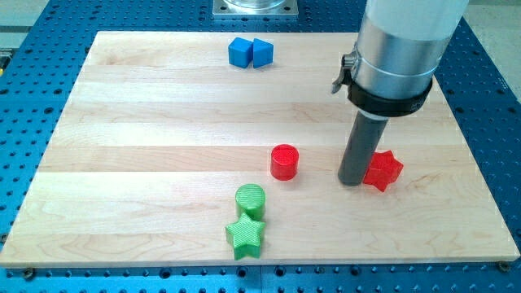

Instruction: Place the red circle vertically above the green circle

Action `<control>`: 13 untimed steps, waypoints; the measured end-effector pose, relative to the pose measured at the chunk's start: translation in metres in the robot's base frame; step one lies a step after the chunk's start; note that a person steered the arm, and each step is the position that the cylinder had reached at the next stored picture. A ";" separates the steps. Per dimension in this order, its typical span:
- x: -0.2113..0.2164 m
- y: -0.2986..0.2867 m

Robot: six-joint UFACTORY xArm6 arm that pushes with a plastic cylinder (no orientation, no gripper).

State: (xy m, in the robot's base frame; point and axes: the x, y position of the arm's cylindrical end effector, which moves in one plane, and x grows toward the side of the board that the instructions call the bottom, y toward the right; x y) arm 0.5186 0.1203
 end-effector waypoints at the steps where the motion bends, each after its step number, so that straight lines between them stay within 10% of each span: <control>1: 0.000 -0.008; 8: -0.089 -0.149; 13: -0.039 -0.141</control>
State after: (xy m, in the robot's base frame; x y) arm 0.4798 -0.0209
